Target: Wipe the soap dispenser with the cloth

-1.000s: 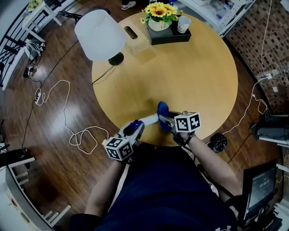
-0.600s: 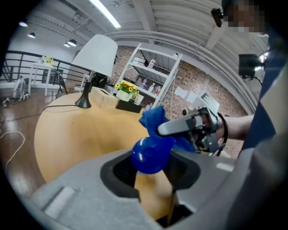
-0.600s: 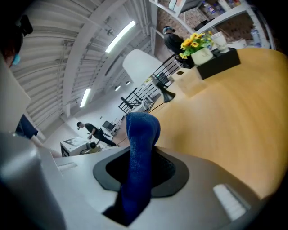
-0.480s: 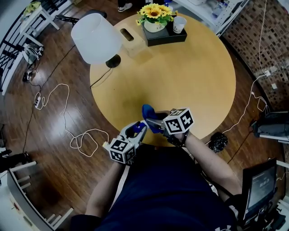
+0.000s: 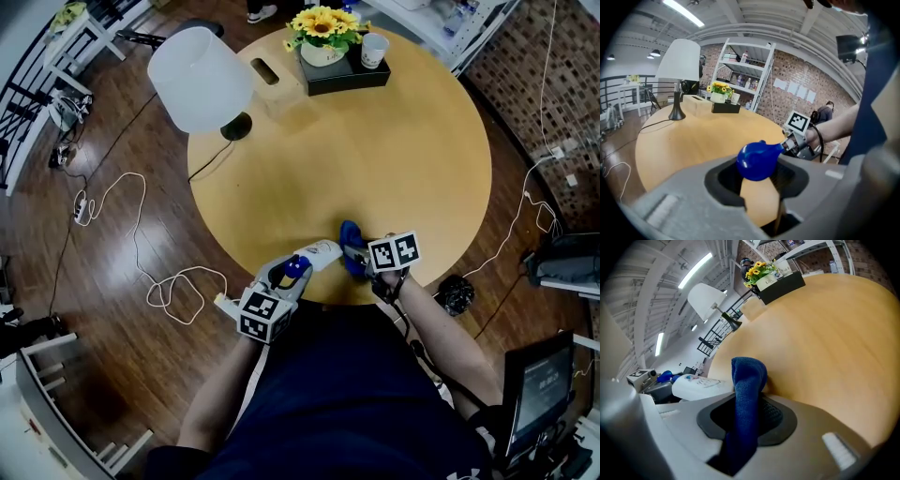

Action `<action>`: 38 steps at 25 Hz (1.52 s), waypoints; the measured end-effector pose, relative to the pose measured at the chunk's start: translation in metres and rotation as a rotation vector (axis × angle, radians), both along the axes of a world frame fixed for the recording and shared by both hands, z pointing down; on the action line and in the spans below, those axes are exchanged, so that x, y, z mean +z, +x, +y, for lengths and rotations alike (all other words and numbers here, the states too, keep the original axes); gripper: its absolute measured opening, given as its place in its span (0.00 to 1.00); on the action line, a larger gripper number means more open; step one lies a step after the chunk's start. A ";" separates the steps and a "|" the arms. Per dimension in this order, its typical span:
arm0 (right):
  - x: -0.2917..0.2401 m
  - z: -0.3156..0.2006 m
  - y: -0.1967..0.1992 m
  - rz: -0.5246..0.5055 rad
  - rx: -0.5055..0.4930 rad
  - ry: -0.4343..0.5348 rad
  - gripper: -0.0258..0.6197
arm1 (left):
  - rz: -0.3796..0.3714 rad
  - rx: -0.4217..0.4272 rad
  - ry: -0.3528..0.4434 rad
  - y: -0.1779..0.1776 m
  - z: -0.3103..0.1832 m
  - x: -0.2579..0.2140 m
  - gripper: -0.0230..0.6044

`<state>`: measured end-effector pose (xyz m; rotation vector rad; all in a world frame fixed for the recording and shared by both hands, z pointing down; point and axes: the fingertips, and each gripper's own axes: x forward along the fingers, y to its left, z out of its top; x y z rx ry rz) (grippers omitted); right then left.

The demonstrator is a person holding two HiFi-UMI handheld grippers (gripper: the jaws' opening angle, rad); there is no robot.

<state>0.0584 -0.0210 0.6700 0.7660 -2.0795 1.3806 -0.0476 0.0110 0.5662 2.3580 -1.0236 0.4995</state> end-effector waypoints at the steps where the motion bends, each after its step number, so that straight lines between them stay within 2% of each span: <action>1: 0.003 0.001 0.005 0.010 0.012 0.001 0.20 | -0.015 0.003 -0.004 0.000 -0.002 0.000 0.25; 3: 0.001 0.000 0.014 0.008 0.063 0.011 0.20 | -0.077 0.030 -0.006 0.005 -0.006 -0.003 0.25; 5: -0.005 -0.005 0.025 -0.001 0.138 0.025 0.20 | -0.168 0.097 -0.010 0.015 -0.010 -0.006 0.26; 9: -0.014 -0.008 0.054 0.002 0.253 0.048 0.20 | -0.328 0.314 -0.035 0.048 -0.019 -0.008 0.26; 12: -0.019 -0.009 0.071 0.003 0.302 0.066 0.20 | -0.395 0.438 -0.044 0.069 -0.023 -0.011 0.26; 14: -0.023 -0.009 0.080 -0.003 0.335 0.074 0.20 | -0.409 0.456 -0.042 0.075 -0.024 -0.014 0.33; 17: -0.029 -0.006 0.090 -0.023 0.378 0.083 0.20 | -0.389 0.390 -0.029 0.069 -0.020 -0.022 0.39; 20: -0.032 -0.004 0.096 -0.037 0.391 0.090 0.20 | -0.338 0.247 -0.064 0.052 -0.007 -0.015 0.41; 23: -0.031 -0.001 0.100 -0.035 0.382 0.088 0.20 | -0.312 0.121 -0.089 0.048 -0.001 0.006 0.49; 28: -0.028 0.004 0.105 -0.028 0.366 0.074 0.20 | -0.326 0.059 -0.035 0.077 -0.013 0.044 0.62; 32: -0.033 0.005 0.108 -0.024 0.351 0.083 0.20 | -0.354 -0.017 -0.009 0.085 -0.040 0.060 0.60; 34: -0.036 0.006 0.111 -0.017 0.342 0.087 0.20 | -0.353 -0.041 0.000 0.084 -0.051 0.061 0.44; 35: -0.038 0.007 0.113 -0.012 0.337 0.087 0.20 | -0.336 -0.053 0.000 0.082 -0.055 0.060 0.43; 37: -0.040 0.006 0.116 -0.005 0.328 0.089 0.20 | -0.243 -0.115 -0.049 0.072 -0.060 0.055 0.42; 38: -0.042 0.005 0.117 -0.005 0.325 0.091 0.20 | -0.157 -0.173 -0.102 0.064 -0.062 0.048 0.42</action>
